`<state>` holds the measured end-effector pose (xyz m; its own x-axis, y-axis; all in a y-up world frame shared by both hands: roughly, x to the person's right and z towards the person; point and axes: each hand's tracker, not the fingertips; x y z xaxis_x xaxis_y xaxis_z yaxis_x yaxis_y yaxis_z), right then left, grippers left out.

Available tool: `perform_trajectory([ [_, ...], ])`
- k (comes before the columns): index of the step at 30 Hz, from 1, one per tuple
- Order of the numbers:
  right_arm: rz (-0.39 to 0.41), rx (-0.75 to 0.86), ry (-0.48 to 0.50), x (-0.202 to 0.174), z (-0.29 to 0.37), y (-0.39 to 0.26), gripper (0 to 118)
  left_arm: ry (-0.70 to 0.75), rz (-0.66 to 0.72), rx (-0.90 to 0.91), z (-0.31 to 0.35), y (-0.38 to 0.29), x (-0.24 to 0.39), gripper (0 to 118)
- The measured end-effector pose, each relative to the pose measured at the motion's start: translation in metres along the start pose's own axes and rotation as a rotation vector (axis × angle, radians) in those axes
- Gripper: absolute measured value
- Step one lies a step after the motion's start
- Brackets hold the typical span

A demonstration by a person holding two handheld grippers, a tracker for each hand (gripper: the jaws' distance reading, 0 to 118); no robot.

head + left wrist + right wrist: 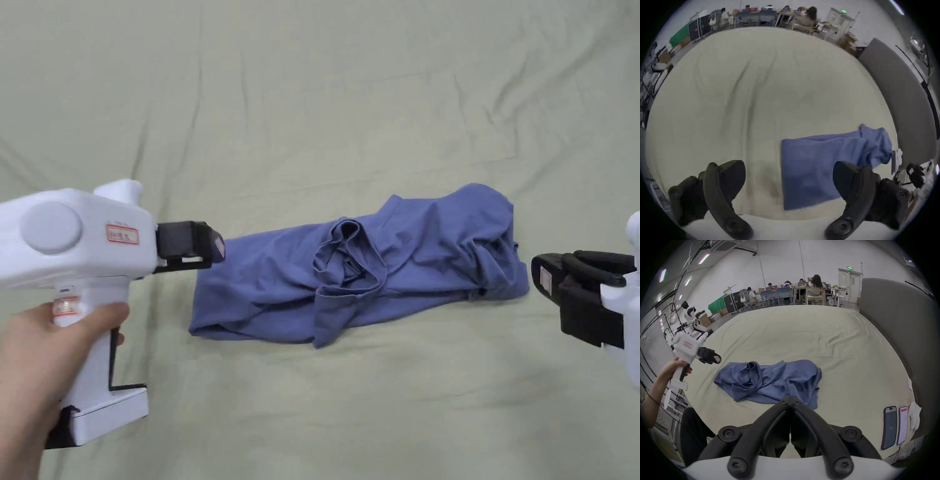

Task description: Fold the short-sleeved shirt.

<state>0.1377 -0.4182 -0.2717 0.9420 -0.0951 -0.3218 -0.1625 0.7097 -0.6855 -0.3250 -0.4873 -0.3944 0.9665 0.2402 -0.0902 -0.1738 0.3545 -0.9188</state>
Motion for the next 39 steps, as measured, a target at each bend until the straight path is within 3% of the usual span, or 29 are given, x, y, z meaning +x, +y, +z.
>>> perform_trajectory([
  [2, 0.010, -0.013, 0.001, -0.005, -0.003, 0.000, 2, -0.065, -0.004, -0.033, -0.025, -0.005, 0.008, 115],
  [3, 0.015, -0.020, 0.003, -0.006, -0.004, -0.001, 2, -0.086, -0.009, -0.059, -0.037, -0.005, 0.011, 104],
  [4, 0.017, -0.028, 0.001, -0.006, -0.004, -0.001, 2, -0.118, 0.012, -0.086, -0.044, -0.008, 0.012, 74],
  [5, 0.022, -0.034, -0.002, -0.007, -0.005, -0.001, 2, -0.163, 0.021, -0.091, -0.050, -0.010, 0.014, 58],
  [6, 0.030, -0.038, -0.009, -0.008, -0.004, -0.002, 2, 0.018, -0.041, -0.017, -0.045, -0.014, 0.019, 54],
  [8, 0.041, -0.044, -0.019, -0.009, -0.004, -0.003, 2, -0.064, -0.042, -0.032, -0.033, -0.013, 0.013, 26],
  [10, 0.050, -0.053, -0.018, -0.009, -0.008, -0.003, 2, -0.081, -0.020, -0.027, -0.020, -0.012, 0.001, 18],
  [12, 0.063, -0.058, -0.024, -0.012, -0.009, -0.003, 2, -0.154, 0.025, -0.026, -0.007, -0.008, -0.008, 16],
  [16, 0.053, -0.041, -0.003, -0.014, -0.007, -0.002, 2, -0.160, -0.014, -0.001, 0.037, -0.004, -0.012, 16],
  [23, 0.019, 0.001, 0.035, -0.006, -0.008, 0.003, 2, -0.022, 0.114, 0.077, 0.100, 0.000, -0.044, 16],
  [29, -0.032, 0.035, 0.036, 0.014, -0.006, 0.003, 2, -0.200, 0.068, 0.071, 0.092, 0.007, 0.042, 16],
  [36, -0.102, 0.040, -0.014, 0.049, 0.009, -0.012, 2, -0.349, -0.072, -0.133, -0.005, 0.031, 0.166, 17],
  [37, -0.120, 0.035, -0.024, 0.054, 0.011, -0.015, 2, -0.367, -0.067, -0.174, -0.021, 0.030, 0.177, 23],
  [39, -0.145, 0.028, -0.037, 0.064, 0.013, -0.021, 2, -0.365, -0.065, -0.206, -0.043, 0.027, 0.190, 72],
])
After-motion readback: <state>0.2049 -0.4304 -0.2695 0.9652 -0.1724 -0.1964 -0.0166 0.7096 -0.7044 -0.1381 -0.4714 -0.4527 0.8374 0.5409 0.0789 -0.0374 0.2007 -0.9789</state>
